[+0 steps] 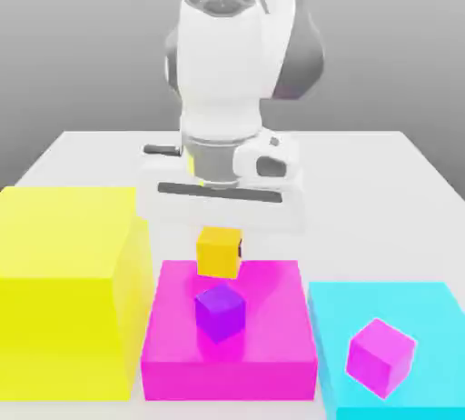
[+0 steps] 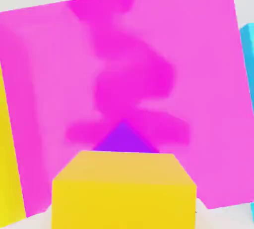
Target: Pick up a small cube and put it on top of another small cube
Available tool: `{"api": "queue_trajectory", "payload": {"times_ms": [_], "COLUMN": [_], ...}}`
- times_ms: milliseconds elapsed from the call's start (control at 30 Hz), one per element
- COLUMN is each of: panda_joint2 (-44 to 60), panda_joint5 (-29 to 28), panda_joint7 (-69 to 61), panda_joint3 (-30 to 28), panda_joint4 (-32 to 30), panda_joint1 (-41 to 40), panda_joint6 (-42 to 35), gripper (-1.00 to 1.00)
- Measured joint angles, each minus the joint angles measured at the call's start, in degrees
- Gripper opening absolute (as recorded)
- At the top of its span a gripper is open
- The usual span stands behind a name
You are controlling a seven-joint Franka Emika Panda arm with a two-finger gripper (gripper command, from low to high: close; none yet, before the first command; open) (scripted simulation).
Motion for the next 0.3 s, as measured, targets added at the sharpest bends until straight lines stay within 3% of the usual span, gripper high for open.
{"api": "queue_trajectory", "payload": {"times_ms": [33,300], "panda_joint2": [1.87,0.87], "panda_joint5": [1.20,0.75], "panda_joint7": [-0.92,-0.62], "panda_joint3": [-0.31,-0.23], "panda_joint4": [-0.41,-0.22], "panda_joint1": [0.32,0.20], "panda_joint6": [2.17,1.09], "gripper": [1.00,1.00]}}
